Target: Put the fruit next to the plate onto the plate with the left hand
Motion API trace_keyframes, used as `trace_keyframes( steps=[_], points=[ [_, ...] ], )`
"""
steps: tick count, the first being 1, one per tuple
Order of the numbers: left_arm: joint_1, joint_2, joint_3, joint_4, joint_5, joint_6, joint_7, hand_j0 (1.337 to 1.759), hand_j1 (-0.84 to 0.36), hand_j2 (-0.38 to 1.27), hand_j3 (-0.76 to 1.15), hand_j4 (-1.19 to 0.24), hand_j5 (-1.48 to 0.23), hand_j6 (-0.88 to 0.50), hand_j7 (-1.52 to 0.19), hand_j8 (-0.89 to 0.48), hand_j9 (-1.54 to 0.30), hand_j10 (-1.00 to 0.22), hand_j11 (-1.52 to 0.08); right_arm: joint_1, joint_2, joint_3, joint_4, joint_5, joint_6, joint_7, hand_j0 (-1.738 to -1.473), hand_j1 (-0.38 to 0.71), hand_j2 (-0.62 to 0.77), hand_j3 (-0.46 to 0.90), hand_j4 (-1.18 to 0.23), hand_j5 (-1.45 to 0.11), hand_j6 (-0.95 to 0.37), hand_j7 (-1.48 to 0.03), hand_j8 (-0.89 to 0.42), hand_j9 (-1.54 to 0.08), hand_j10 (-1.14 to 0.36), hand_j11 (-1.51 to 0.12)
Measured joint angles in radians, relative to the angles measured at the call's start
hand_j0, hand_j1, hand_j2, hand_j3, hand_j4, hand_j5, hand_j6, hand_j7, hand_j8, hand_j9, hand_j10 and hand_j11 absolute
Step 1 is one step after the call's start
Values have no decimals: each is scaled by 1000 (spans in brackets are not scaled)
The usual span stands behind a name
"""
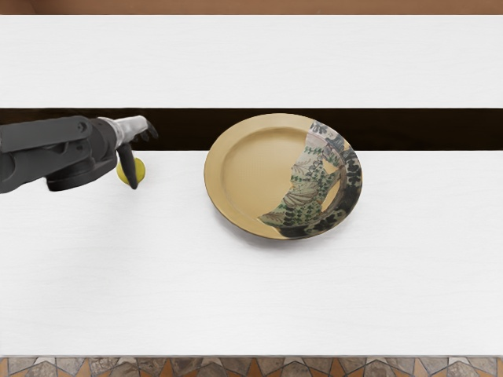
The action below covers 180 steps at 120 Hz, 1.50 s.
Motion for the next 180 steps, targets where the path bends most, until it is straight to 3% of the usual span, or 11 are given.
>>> trace_keyframes(
  steps=[34, 117, 122, 133, 136, 137, 139, 142, 151, 165, 180],
  points=[
    [1, -38, 77, 78, -1, 37, 0, 1658, 57, 51, 0, -248, -319, -249, -319, -249, -318, -247, -318, 0, 0, 0, 0, 0, 0, 0, -1658, -323, -4, 0, -23, -29, -23, -29, -23, -29, -22, -29],
    [52, -127, 84, 184, -36, 44, -1, 1658, 16, 59, 2, -285, -358, -225, -384, -279, -359, -281, -362, 5, 0, 0, 0, 0, 0, 0, -1658, -323, -4, 0, -23, -29, -23, -29, -23, -29, -23, -29],
    [57, -133, 86, 189, -28, 47, 3, 1657, -19, -18, 305, -316, -346, -42, -717, -165, -522, -310, -397, 6, 0, 0, 0, 0, 0, 0, -1658, -323, -4, 0, -23, -29, -23, -29, -23, -29, -23, -29],
    [60, -142, 87, 198, -23, 48, 5, 1662, -108, 64, 577, -250, -470, -5, -792, -99, -665, -409, -522, 7, 0, 0, 0, 0, 0, 0, -1658, -323, -4, 0, -23, -29, -23, -29, -23, -29, -22, -29],
    [58, -143, 87, 200, -24, 48, 4, 1661, -128, 111, 533, -264, -462, -33, -752, -133, -618, -436, -560, 7, 0, 0, 0, 0, 0, 0, -1658, -323, -4, 0, -23, -29, -23, -29, -23, -29, -22, -29],
    [58, -143, 87, 200, -25, 48, 5, 1633, -123, 59, 265, -269, -470, -40, -742, -143, -603, -446, -570, 7, 0, 0, 0, 0, 0, 0, -1658, -323, -4, 0, -23, -29, -23, -29, -23, -29, -22, -29],
    [56, -147, 87, 200, -25, 48, 14, 1641, -139, -18, 504, -306, -400, -33, -742, -151, -579, -464, -588, 7, 0, 0, 0, 0, 0, 0, -1658, -322, -4, 0, -23, -29, -23, -29, -23, -29, -23, -29],
    [53, -153, 88, 200, -26, 47, 25, 1644, -165, 16, 532, -302, -404, -52, -769, -173, -584, -485, -619, 7, 0, 0, 0, 0, 0, 0, -1658, -322, -4, 0, -23, -29, -23, -29, -23, -29, -23, -29],
    [32, -161, 88, 187, -33, 49, 11, 1649, -239, 62, 368, -413, -537, -240, -748, -302, -665, -543, -687, 8, 0, 0, 0, 0, 0, 0, -1658, -322, -5, 0, -23, -29, -23, -29, -23, -29, -23, -29],
    [28, -160, 86, 164, -31, 63, 4, 1653, -302, 162, 208, -520, -671, -422, -790, -456, -744, -489, -758, 9, 0, 0, 0, 0, 0, 0, -1658, -323, -4, 0, -23, -29, -23, -29, -23, -29, -23, -29],
    [32, -160, 87, 157, -26, 71, 2, 1652, -326, 315, 113, -668, -838, -617, -899, -478, -888, -499, -906, 9, 0, 0, 0, 0, 0, 0, -1658, -323, -4, 0, -23, -29, -23, -29, -23, -29, -22, -29]
  ],
)
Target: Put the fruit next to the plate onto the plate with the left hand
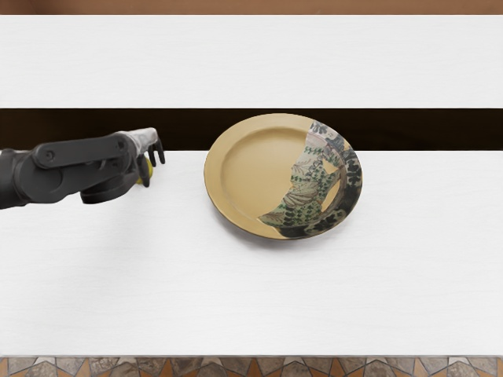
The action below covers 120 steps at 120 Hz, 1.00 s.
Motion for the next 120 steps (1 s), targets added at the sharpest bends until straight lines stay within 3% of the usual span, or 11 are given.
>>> trace_keyframes(
  steps=[5, 22, 43, 54, 77, 92, 101, 120],
  points=[
    [1, 1, 0, -1, 1, 0, 0, 1650, -300, 284, 92, -707, -894, -651, -942, -481, -937, -502, -954, 0, 0, 0, 0, 0, 0, 0, -1658, -323, -4, 0, -23, -29, -23, -29, -23, -29, -22, -29],
    [1, 5, 4, -3, -1, 1, 0, 1649, -290, 402, 46, -792, -1015, -763, -1035, -511, -1041, -556, -1056, 0, 0, 0, 0, 0, 0, 0, -1658, -323, -4, 0, -23, -29, -23, -29, -23, -29, -22, -29],
    [-5, 10, 10, -24, -8, -3, 1, 1647, -286, 358, 19, -845, -1075, -836, -1076, -488, -1094, -544, -1118, 0, 0, 0, 0, 0, 0, 0, -1658, -323, -4, 0, -23, -29, -23, -29, -23, -29, -22, -29],
    [-26, 21, 16, -36, -21, -18, 0, 1647, -324, 420, 12, -845, -1120, -840, -1117, -452, -1120, -509, -1137, 0, 0, 0, 0, 0, 0, 0, -1658, -323, -4, 0, -23, -29, -23, -29, -23, -29, -22, -29],
    [-180, 40, 94, -69, -136, -69, -1, 1646, -347, 441, 5, -848, -1159, -845, -1155, -432, -1141, -494, -1161, 0, 0, 0, 0, 0, 0, 0, -1658, -323, -4, 0, -23, -29, -23, -29, -23, -29, -22, -29],
    [-385, 39, 180, -144, -266, -88, -1, 1646, -350, 492, 3, -852, -1166, -850, -1161, -452, -1152, -452, -1166, 1, 0, 0, 0, 0, 0, 0, -1658, -323, -4, 0, -23, -29, -23, -29, -23, -29, -22, -29],
    [-467, 36, 219, -199, -340, -97, -1, 1647, -337, 508, 2, -860, -1155, -860, -1149, -465, -1152, -475, -1162, 1, 0, 0, 0, 0, 0, 0, -1658, -323, -4, 0, -23, -29, -23, -29, -22, -29, -22, -29],
    [-600, -65, 245, -262, -461, -104, -1, 1648, -275, 418, 1, -860, -1161, -862, -1155, -501, -1154, -503, -1160, 2, 0, 0, 0, 0, 0, 0, -1658, -323, -4, 0, -23, -29, -23, -29, -22, -29, -22, -29]
  ],
)
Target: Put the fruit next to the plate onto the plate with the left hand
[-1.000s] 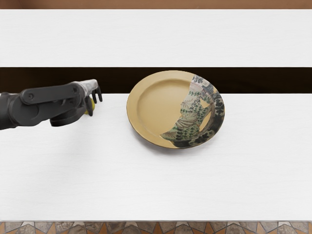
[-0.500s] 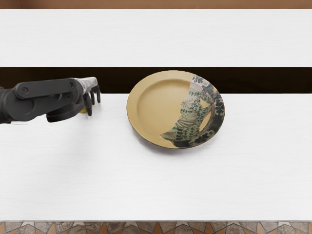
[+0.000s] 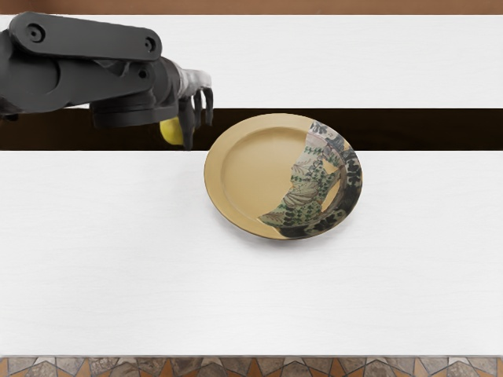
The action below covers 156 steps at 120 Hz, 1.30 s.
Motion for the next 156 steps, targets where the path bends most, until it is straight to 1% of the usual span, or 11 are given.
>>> trace_keyframes(
  steps=[15, 38, 44, 65, 77, 81, 106, 123, 136, 147, 156],
  points=[
    [-44, -73, 0, -13, -68, -1, 0, 1650, -269, 434, 0, -861, -1161, -862, -1156, -511, -1152, -515, -1160, 0, 0, 0, 0, 0, 0, 0, -1658, -323, -4, 0, -22, -29, -23, -29, -22, -29, -22, -29],
    [-41, -168, -25, -2, -113, 5, -1, 1651, -292, 457, 0, -854, -1177, -855, -1174, -481, -1158, -466, -1165, 0, 0, 0, 0, 0, 0, 0, -1658, -323, -4, 0, -22, -29, -23, -29, -22, -29, -22, -29],
    [-36, -182, -28, 4, -114, 6, -1, 1651, -279, 445, 0, -858, -1170, -859, -1166, -505, -1154, -502, -1163, 0, 0, 0, 0, 0, 0, 0, -1658, -323, -4, 0, -22, -29, -23, -29, -22, -29, -22, -29],
    [-30, -210, -31, 33, -115, 9, 0, 1651, -241, 406, 0, -859, -1152, -861, -1148, -539, -1140, -525, -1155, 0, 0, 0, 0, 0, 0, 0, -1658, -323, -4, 0, -22, -29, -23, -29, -22, -29, -22, -29],
    [-26, -231, -32, 52, -115, 13, 0, 1653, -226, 345, 0, -782, -1032, -783, -1029, -565, -1028, -540, -1040, 3, 0, 0, 0, 0, 0, 0, -1658, -323, -4, 0, -23, -29, -23, -29, -23, -29, -22, -29],
    [-22, -250, -32, 62, -116, 14, -1, 1654, -226, 329, 0, -739, -976, -740, -974, -554, -973, -511, -983, 4, 0, 0, 0, 0, 0, 0, -1658, -323, -4, 0, -22, -29, -23, -29, -22, -29, -22, -29],
    [-6, -254, -33, 135, -116, 15, -1, 1656, -70, 173, 0, -447, -586, -447, -585, -380, -585, -364, -589, 7, 0, 0, 0, 0, 0, -1, -1658, -323, -4, 0, -23, -29, -23, -29, -23, -29, -22, -29],
    [11, -254, -36, 152, -116, 13, -1, 1657, -8, 112, 0, -347, -453, -347, -453, -314, -453, -306, -455, 8, 0, 0, 0, 0, 0, 0, -1658, -323, -4, 0, -23, -29, -23, -29, -23, -29, -22, -29],
    [29, -254, -79, 153, -116, 8, -1, 1658, 19, 86, 0, -305, -398, -306, -397, -286, -397, -281, -398, 8, 0, 0, 0, 0, 0, 0, -1658, -323, -4, 0, -23, -29, -23, -29, -23, -29, -22, -29],
    [87, -119, -181, 137, -114, -28, -1, 1658, 31, 73, 0, -285, -370, -285, -370, -272, -370, -269, -371, 8, 0, 0, 0, 0, 0, 0, -1658, -323, -4, 0, -22, -29, -23, -29, -22, -29, -22, -29],
    [131, 22, -274, 94, -109, -71, -1, 1658, 37, 66, 0, -274, -356, -275, -356, -266, -356, -263, -356, 8, 0, 0, 0, 0, 0, 0, -1658, -323, -4, 0, -22, -29, -23, -29, -22, -29, -22, -29]
  ],
)
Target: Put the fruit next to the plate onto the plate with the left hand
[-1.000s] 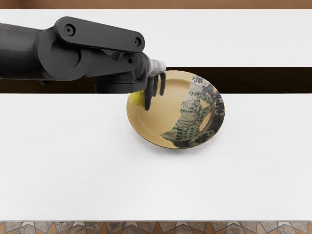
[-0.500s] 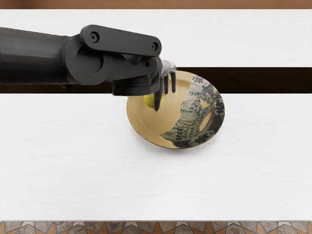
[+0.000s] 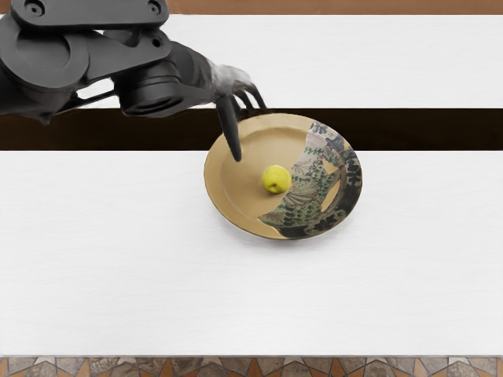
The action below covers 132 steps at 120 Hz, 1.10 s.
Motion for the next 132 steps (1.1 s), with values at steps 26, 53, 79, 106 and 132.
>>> trace_keyframes(
  steps=[26, 53, 79, 106, 132],
  points=[
    [391, 387, -386, -206, 0, -204, 0, 1658, 45, 56, 0, -259, -336, -260, -336, -257, -336, -256, -336, 0, 0, 0, 0, 0, 0, -1, -1658, -323, -4, 0, -23, -29, -23, -29, -23, -29, -22, -29],
    [872, 541, -947, -289, -2, -499, 0, 1658, 48, 53, 0, -254, -329, -254, -329, -253, -329, -253, -329, 3, 0, 0, 1, 0, 0, -1, -1658, -323, -4, 0, -23, -29, -23, -29, -23, -29, -22, -29],
    [1064, 571, -1273, -275, -43, -570, 0, 1658, 50, 52, 0, -251, -326, -252, -326, -251, -326, -251, -326, 3, 0, 0, 1, 0, 0, 0, -1658, -323, -4, 0, -23, -29, -23, -29, -23, -29, -23, -29],
    [1165, 614, -1343, -154, -206, -579, 0, 1658, 53, 51, 0, -248, -321, -247, -321, -247, -321, -247, -321, 3, 0, 0, 1, 0, 0, 0, -1658, -323, -4, 0, -23, -29, -23, -29, -23, -29, -22, -29],
    [1177, 600, -1342, -84, -258, -580, 0, 1658, 55, 50, 0, -245, -319, -245, -319, -245, -319, -245, -319, 3, 0, 0, 1, 0, 0, 0, -1658, -323, -4, 0, -23, -29, -23, -29, -23, -29, -22, -29]
  ],
)
